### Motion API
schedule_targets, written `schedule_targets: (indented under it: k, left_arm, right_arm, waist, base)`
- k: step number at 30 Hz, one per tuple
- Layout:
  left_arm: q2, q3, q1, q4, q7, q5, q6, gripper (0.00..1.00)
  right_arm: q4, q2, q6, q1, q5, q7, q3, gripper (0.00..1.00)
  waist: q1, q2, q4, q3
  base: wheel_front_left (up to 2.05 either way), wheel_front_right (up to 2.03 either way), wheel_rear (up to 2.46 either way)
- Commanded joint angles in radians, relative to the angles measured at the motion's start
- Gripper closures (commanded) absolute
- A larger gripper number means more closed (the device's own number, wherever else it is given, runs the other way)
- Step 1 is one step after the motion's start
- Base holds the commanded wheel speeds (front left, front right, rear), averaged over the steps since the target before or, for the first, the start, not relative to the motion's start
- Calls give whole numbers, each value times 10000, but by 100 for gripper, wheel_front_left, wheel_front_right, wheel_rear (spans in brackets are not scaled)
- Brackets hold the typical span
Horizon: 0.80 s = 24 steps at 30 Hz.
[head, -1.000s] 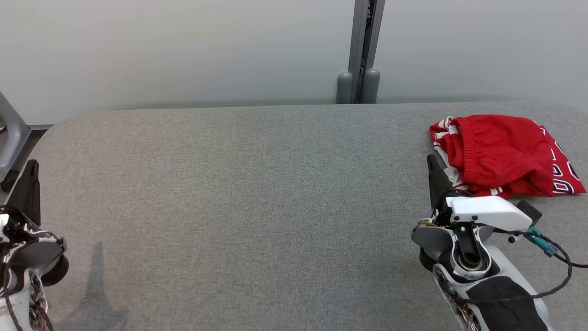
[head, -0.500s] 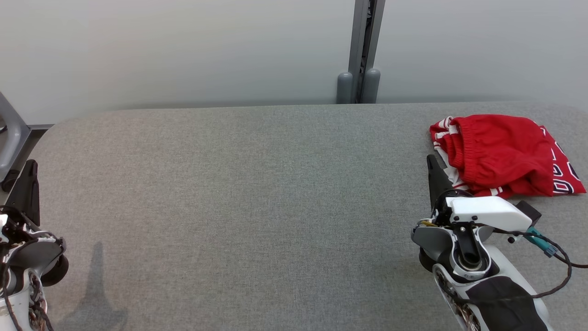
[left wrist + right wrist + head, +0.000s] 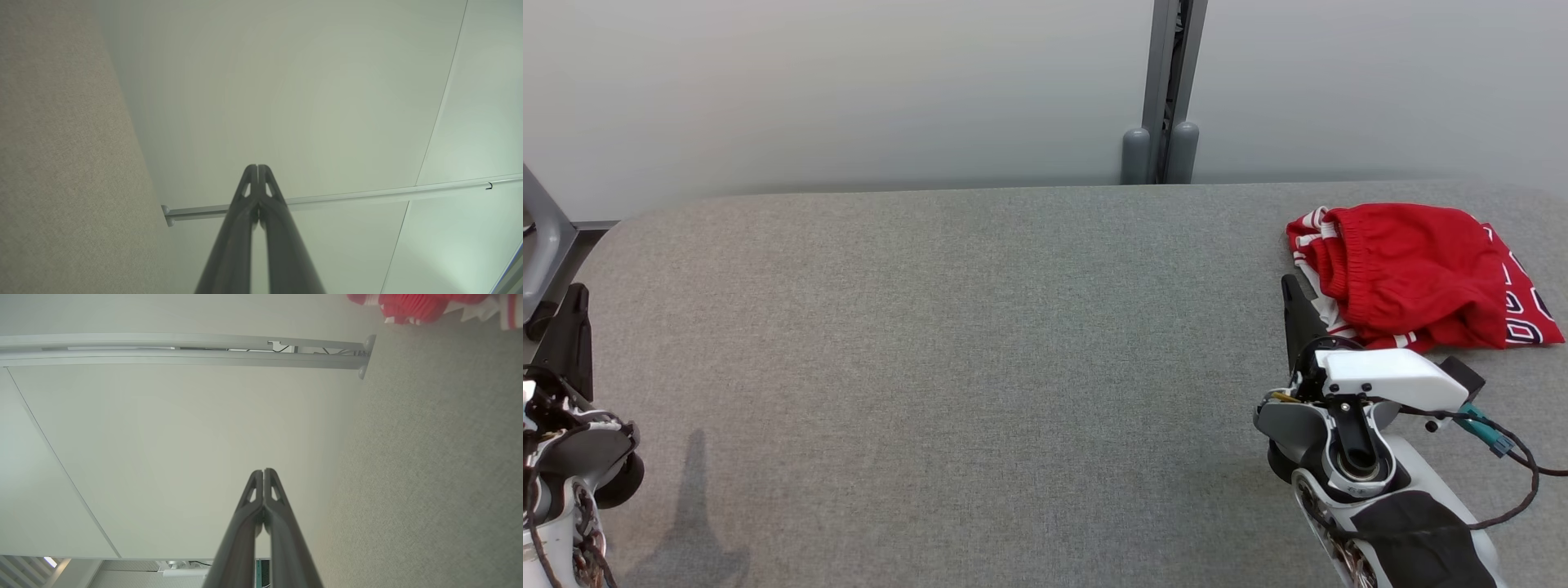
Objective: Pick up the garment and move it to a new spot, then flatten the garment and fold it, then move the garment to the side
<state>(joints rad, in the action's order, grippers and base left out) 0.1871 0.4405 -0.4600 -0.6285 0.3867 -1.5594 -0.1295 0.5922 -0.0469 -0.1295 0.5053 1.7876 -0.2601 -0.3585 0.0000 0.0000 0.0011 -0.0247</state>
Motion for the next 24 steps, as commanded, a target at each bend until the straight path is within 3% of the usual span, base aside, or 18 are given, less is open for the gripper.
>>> schedule_targets:
  k: [1, 24]
  left_arm:
    - [80, 6, -89, -14, -10, -25, -23, 100]
    - [92, -28, -78, -13, -29, -65, -23, 100]
  right_arm:
    - [-5, -56, -21, 48, 42, -30, 32, 100]
    - [-4, -56, -21, 48, 42, -30, 32, 100]
  waist:
    - [0, 0, 0, 0]
    - [0, 0, 0, 0]
  base:
    - [0, 0, 0]
    - [0, 0, 0]
